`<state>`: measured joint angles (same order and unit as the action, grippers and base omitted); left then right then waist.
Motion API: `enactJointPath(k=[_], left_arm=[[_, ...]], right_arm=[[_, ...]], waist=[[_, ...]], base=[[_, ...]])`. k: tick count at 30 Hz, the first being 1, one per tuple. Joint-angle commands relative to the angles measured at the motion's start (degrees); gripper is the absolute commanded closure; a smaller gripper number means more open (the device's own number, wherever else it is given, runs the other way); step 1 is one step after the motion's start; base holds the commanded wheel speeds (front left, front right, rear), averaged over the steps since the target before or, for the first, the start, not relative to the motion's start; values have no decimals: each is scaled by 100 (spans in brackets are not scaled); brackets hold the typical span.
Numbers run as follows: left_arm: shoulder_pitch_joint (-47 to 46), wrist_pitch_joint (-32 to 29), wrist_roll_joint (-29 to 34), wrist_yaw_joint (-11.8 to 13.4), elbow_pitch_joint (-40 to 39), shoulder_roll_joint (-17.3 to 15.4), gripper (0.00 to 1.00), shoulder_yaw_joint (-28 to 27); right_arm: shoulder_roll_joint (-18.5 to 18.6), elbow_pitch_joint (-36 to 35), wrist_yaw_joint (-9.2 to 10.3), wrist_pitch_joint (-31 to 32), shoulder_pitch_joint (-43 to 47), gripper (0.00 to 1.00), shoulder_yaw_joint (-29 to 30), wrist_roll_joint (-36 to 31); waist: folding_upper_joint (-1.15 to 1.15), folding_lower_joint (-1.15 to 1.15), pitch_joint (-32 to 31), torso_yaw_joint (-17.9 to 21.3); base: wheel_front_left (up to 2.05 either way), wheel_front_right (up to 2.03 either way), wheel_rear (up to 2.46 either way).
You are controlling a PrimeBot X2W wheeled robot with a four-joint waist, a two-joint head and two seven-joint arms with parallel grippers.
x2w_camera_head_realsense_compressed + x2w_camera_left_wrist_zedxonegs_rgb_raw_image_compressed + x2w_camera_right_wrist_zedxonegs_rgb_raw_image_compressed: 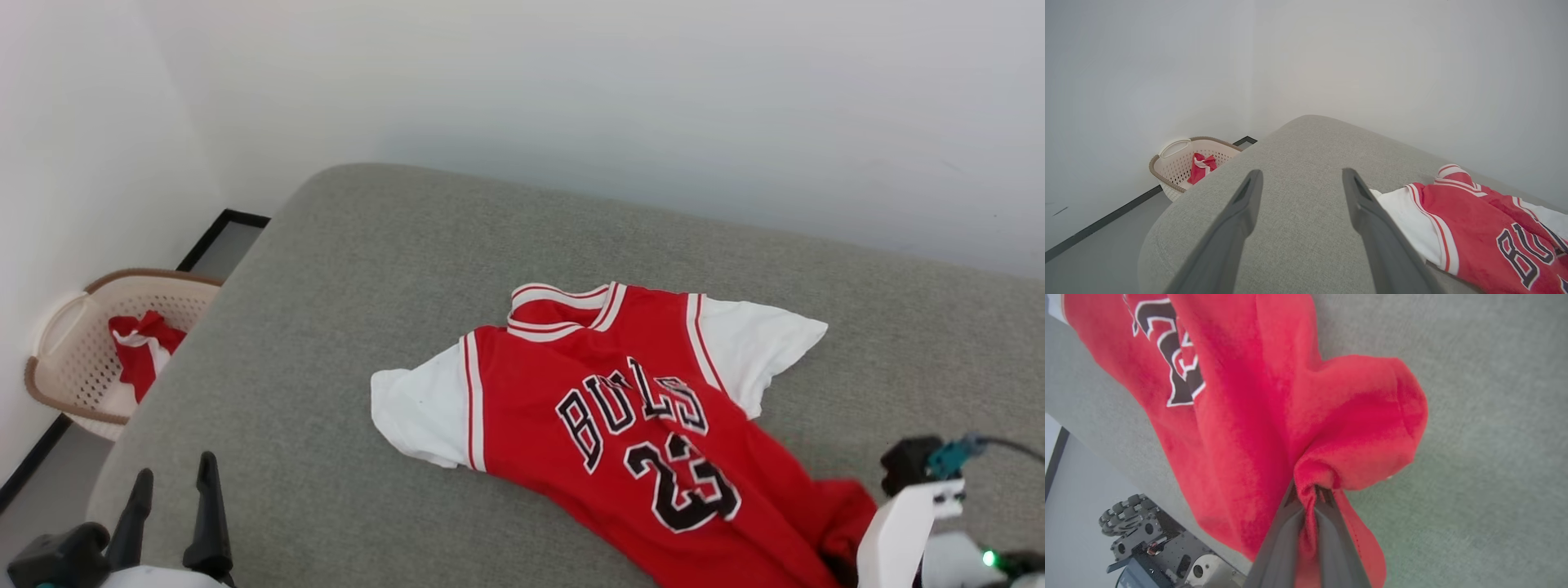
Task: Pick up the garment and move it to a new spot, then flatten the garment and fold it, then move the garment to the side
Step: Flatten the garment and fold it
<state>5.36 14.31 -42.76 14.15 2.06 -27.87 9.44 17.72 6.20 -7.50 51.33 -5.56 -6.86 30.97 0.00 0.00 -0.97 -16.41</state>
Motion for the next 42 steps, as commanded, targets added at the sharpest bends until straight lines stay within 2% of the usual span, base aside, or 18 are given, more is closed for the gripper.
enactJointPath(k=[1, 10, 11, 12, 13, 15, 22, 33, 37, 42], left_arm=[[78, -1, 13, 46, -34, -17, 0, -13], [1, -8, -3, 20, -19, 3, 0, 36], [-21, -5, -11, 11, -12, 16, 0, 42], [-35, -2, -11, 5, -1, 21, 0, 50], [-45, 0, 0, 1, 10, 23, 0, 57], [-79, 8, 14, -2, 20, 36, 0, 63], [-174, 33, 108, -62, 22, 102, 0, 73], [-382, 71, 271, -250, 158, 249, 0, 230], [-488, 78, 238, -347, 246, 420, 0, 202], [-657, 87, 297, -503, 409, 644, 0, 175]], right_arm=[[-133, -149, 2, 62, 266, 100, 101, -88], [-592, -197, 2, 0, 873, 100, 260, -373], [-620, -171, 2, -20, 864, 95, 260, -402], [-628, -167, 2, -64, 834, 72, 233, -416], [-603, -164, 2, -100, 806, 55, 184, -446], [-589, -173, 2, -175, 706, 0, 180, -444], [-426, -395, 2, -148, 461, 0, 157, -335], [-307, -905, 2, 32, -138, 0, 642, -489], [-256, -772, 2, -31, -556, 0, 818, -618], [-78, -207, 2, -215, -1129, 0, 923, -870]], waist=[[0, 0, -16, 35], [0, 0, 39, 43], [0, 0, 50, 38], [0, 0, 61, 32], [0, 0, 74, 26], [0, 0, 103, 16], [0, 0, 214, -67], [0, 0, 362, -341], [0, 0, 430, -485], [0, 0, 532, -697]], base=[[0, 0, 0], [0, 0, 0], [0, 0, 0], [0, 0, 0], [0, 0, 0], [0, 0, 0], [0, 0, 0], [0, 0, 0], [0, 0, 0], [0, 0, 0]])
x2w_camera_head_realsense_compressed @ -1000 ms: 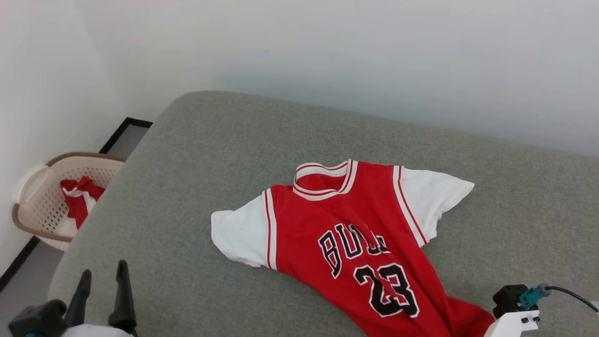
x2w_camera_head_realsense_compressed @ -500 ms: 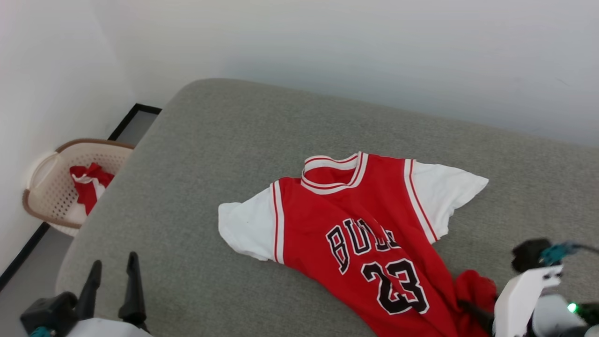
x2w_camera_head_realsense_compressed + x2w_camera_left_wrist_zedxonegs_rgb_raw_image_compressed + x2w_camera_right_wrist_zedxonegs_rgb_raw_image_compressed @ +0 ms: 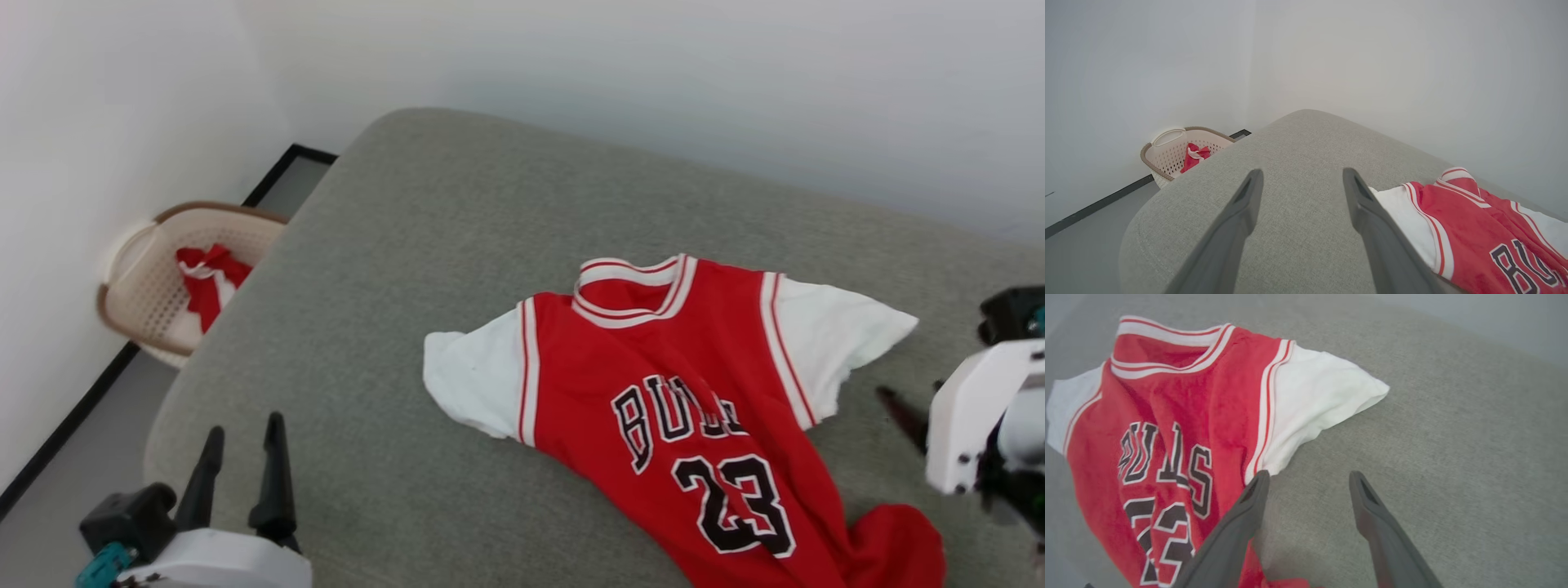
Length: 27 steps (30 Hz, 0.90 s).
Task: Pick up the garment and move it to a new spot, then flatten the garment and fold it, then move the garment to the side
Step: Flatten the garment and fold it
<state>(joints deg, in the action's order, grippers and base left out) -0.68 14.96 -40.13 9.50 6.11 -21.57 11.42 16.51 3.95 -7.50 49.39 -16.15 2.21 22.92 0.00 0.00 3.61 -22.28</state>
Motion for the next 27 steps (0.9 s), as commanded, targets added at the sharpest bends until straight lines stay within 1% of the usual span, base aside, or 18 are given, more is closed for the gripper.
enactJointPath(k=[1, 19, 27], left_arm=[[-91, 18, 58, -66, 27, 57, 0, -26], [-660, 14, 593, -808, 426, 909, 0, -271], [-865, 14, 855, -1107, 596, 1290, 0, -461]], right_arm=[[89, 168, 2, -53, -173, 0, 27, -102], [732, 2683, 2, -601, -1936, 0, 63, -522], [795, 3830, 2, -635, -2595, 0, -72, -678]], waist=[[0, 0, 96, -155], [0, 0, 733, -800], [0, 0, 1064, -923]], base=[[0, 0, 0], [0, 0, 0], [0, 0, 0]])
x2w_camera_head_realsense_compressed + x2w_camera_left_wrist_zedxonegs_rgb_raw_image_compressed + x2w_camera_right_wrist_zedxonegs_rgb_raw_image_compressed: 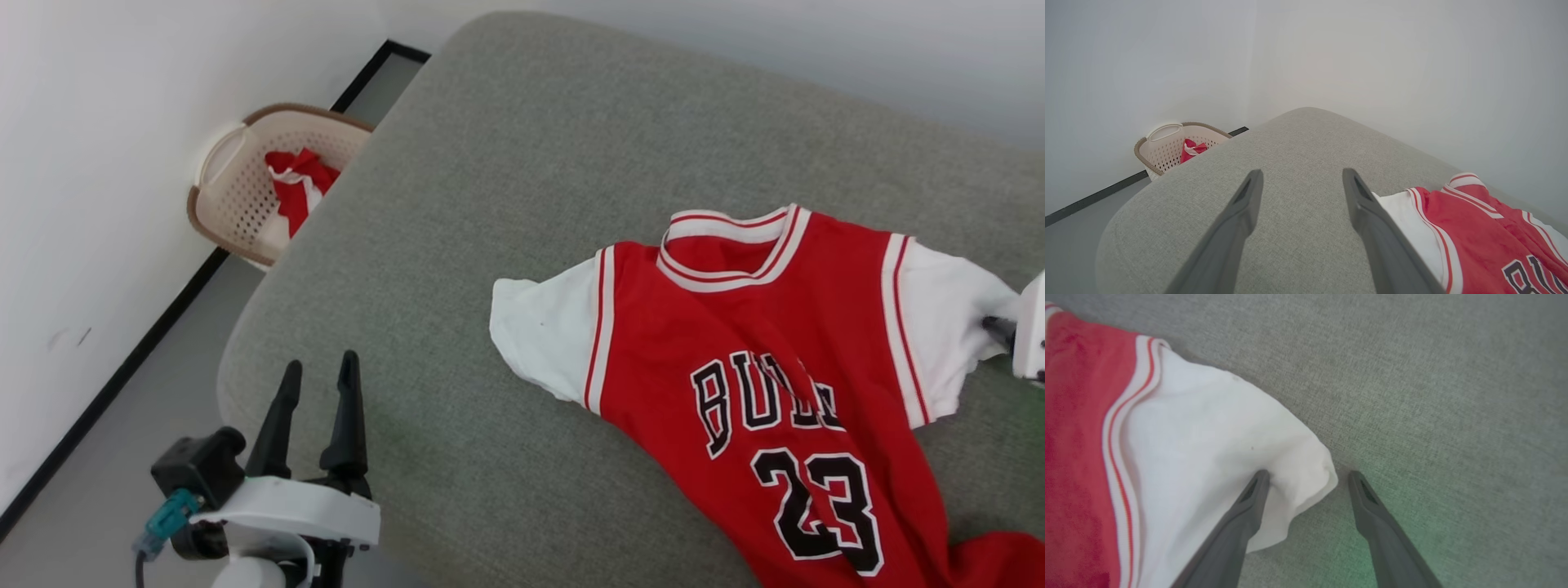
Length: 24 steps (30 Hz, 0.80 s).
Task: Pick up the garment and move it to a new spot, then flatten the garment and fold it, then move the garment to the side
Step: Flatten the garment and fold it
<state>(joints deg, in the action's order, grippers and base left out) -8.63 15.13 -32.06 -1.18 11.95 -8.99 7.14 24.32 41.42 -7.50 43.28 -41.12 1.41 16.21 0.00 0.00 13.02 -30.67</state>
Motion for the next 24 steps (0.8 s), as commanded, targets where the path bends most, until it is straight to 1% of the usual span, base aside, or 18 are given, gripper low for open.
enactJointPath(k=[1, 2, 3, 4, 6, 8, 13, 20, 24], left_arm=[[-86, -4, 72, -78, 38, 77, 0, -63], [-93, -4, 112, -106, 65, 108, 0, -94], [-101, -4, 131, -140, 89, 132, 0, -123], [-116, -4, 154, -167, 108, 162, 0, -148], [-140, -3, 209, -217, 155, 222, 0, -196], [-164, -3, 259, -259, 217, 253, 0, -246], [-200, -3, 345, -345, 382, 277, 0, -329], [-166, -3, 393, -394, 423, 136, 0, -509], [-92, -6, 396, -374, 370, 51, 0, -567]], right_arm=[[-2, 243, 2, -22, -149, 0, 6, -36], [-27, 395, 2, 18, -159, 0, -23, -68], [-50, 549, 2, 65, -167, 5, -41, -84], [-67, 671, 2, 85, -192, 38, -59, -91], [-72, 878, 2, 102, -227, 100, -113, -85], [-56, 1029, 2, 92, -250, 100, -152, -37], [64, 1073, 2, -202, -360, 100, -241, 83], [218, 819, 2, -448, -491, 100, -589, 381], [403, 694, 3, -486, -389, 100, -710, 606]], waist=[[0, 0, 142, -92], [0, 0, 152, -98], [0, 0, 161, -101], [0, 0, 170, -104], [0, 0, 179, -106], [0, 0, 173, -103], [0, 0, 39, -57], [0, 0, -185, 332], [0, 0, -314, 586]], base=[[0, 0, 0], [0, 0, 0], [0, 0, 0], [0, 0, 0], [0, 0, 0], [0, 0, 0], [0, 0, 0], [0, 0, 0], [0, 0, 0]])
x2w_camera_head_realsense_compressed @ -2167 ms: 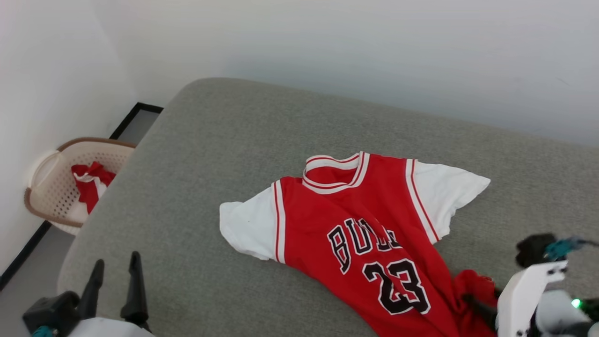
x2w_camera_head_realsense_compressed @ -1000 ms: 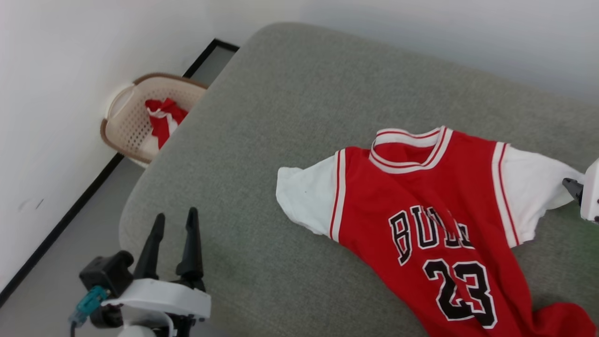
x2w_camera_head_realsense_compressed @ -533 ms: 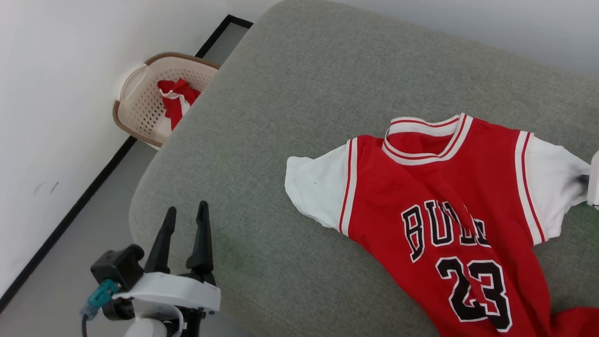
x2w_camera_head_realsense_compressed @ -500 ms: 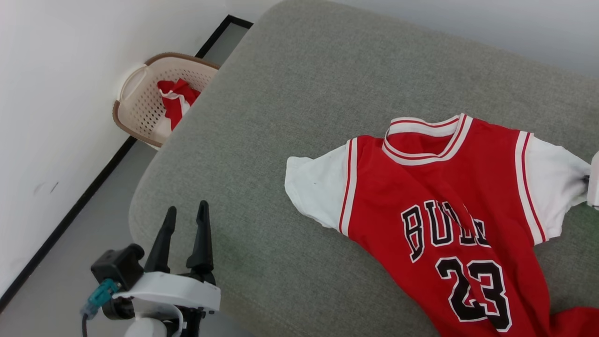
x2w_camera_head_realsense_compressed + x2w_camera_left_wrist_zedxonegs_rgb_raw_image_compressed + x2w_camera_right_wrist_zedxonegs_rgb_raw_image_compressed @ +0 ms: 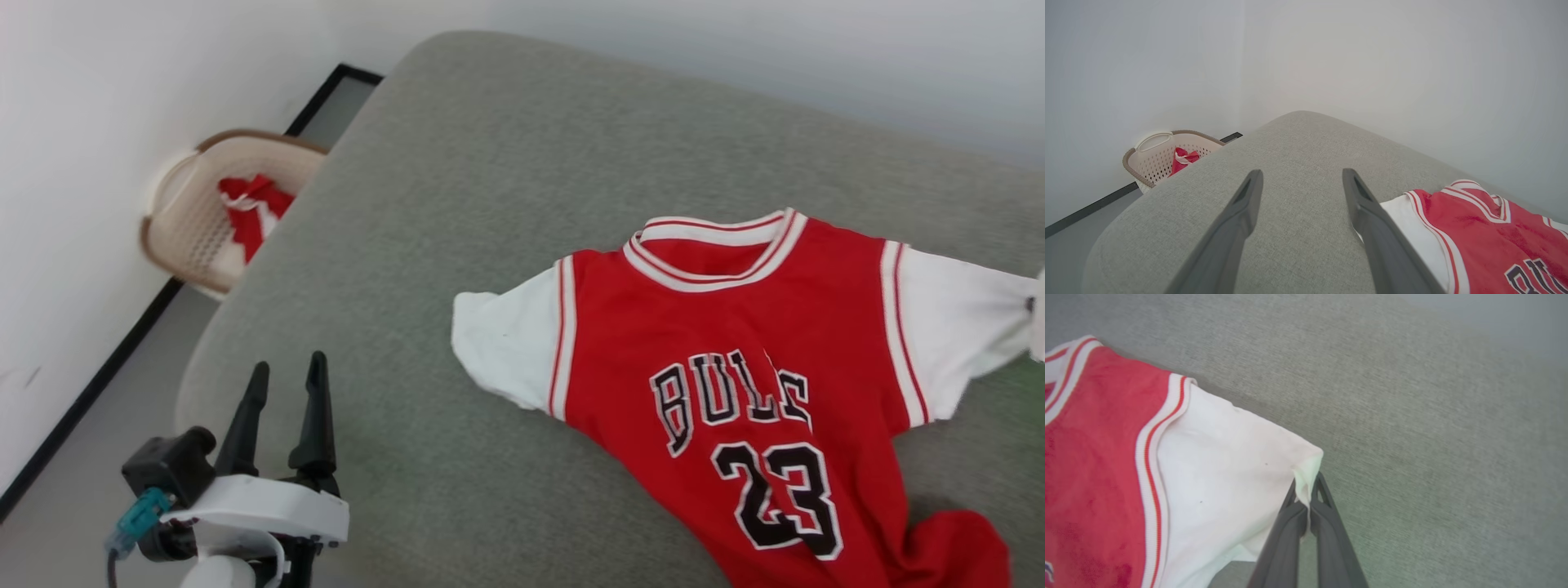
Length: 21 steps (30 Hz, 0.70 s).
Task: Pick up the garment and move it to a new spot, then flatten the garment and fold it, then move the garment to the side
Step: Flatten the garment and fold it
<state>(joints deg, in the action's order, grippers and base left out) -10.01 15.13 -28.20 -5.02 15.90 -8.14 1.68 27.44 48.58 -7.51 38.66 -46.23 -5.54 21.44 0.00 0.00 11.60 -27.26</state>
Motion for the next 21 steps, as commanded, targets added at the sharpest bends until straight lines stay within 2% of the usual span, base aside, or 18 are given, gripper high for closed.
enactJointPath(k=[1, 13, 21], left_arm=[[61, -12, 6, 17, -42, -50, 0, -22], [164, -195, 26, 130, -304, -155, 0, 40], [111, -279, 20, 123, -337, -179, 0, 127]], right_arm=[[148, -35, 4, -15, 151, 100, -33, 136], [658, -125, 4, -106, 680, 100, 53, 565], [577, 97, 4, -363, 976, 100, 230, 576]], waist=[[0, 0, -200, 302], [0, 0, -356, 755], [0, 0, -320, 800]], base=[[0, 0, 0], [0, 0, 0], [0, 0, 0]])
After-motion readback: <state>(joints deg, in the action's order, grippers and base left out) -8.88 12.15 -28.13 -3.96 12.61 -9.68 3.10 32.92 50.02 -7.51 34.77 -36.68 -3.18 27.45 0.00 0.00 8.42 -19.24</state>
